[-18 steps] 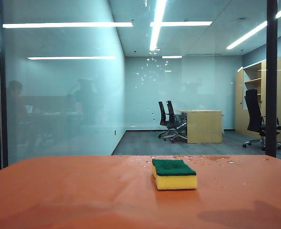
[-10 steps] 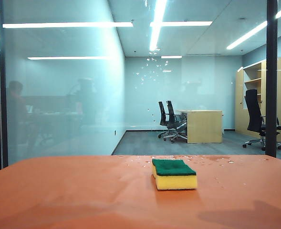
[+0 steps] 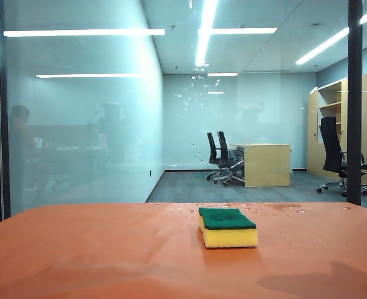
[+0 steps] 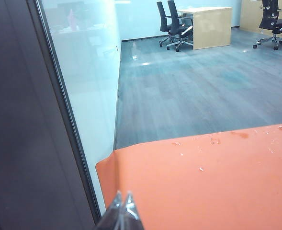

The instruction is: Pick up the sponge from the table, wipe the water off the glass, and finally place the sponge back on the table.

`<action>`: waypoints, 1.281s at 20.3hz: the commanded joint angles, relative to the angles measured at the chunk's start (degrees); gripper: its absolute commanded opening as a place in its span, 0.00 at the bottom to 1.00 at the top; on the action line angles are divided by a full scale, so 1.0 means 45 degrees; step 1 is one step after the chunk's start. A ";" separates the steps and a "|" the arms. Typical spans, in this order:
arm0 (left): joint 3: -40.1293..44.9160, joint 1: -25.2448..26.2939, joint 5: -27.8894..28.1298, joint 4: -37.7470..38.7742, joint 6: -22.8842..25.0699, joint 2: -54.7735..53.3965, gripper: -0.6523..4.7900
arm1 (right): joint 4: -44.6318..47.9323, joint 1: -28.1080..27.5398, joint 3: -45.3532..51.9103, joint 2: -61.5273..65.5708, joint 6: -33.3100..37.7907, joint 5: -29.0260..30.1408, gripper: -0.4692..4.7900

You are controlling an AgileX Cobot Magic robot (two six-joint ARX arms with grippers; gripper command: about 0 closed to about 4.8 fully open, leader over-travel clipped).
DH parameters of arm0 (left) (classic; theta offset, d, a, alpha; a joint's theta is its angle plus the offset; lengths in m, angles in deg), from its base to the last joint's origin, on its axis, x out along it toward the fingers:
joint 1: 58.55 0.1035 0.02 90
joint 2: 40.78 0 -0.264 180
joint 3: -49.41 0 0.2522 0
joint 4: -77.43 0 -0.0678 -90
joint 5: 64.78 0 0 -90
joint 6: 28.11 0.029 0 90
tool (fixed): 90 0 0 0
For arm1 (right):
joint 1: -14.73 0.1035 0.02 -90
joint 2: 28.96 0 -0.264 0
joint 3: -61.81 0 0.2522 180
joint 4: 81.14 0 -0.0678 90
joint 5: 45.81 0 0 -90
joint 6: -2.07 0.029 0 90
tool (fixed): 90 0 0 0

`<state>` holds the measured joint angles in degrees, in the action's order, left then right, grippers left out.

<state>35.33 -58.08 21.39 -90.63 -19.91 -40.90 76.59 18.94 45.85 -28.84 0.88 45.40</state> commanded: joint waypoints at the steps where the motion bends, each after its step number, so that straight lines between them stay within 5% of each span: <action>1: -0.0049 0.0000 0.0000 -0.0097 0.0073 -0.0005 0.11 | 0.0141 0.0015 -0.0024 0.0000 -0.0049 -0.0005 0.07; 7: -0.0049 0.0000 -0.0005 -0.0126 0.0010 -0.0005 0.11 | 0.0146 0.0015 -0.0024 0.0000 -0.0049 -0.0015 0.07; 12: -0.0039 -0.0005 -0.0107 0.0350 -0.1549 -0.0005 0.11 | 0.0141 0.0019 -0.0024 0.0000 -0.0034 0.0010 0.07; 15: -0.0039 -0.0005 -0.0219 0.0563 -0.1598 -0.0005 0.11 | 0.0146 0.0034 -0.0039 0.0000 0.0219 0.0097 0.07; 26: -0.0039 -0.0005 -0.4095 0.1015 -0.2079 -0.0005 0.11 | -0.0622 0.0034 -0.0860 0.0102 0.2011 -0.0330 0.07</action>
<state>35.33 -58.08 4.67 -86.26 -28.89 -40.90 73.57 19.05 42.66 -28.75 8.77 44.18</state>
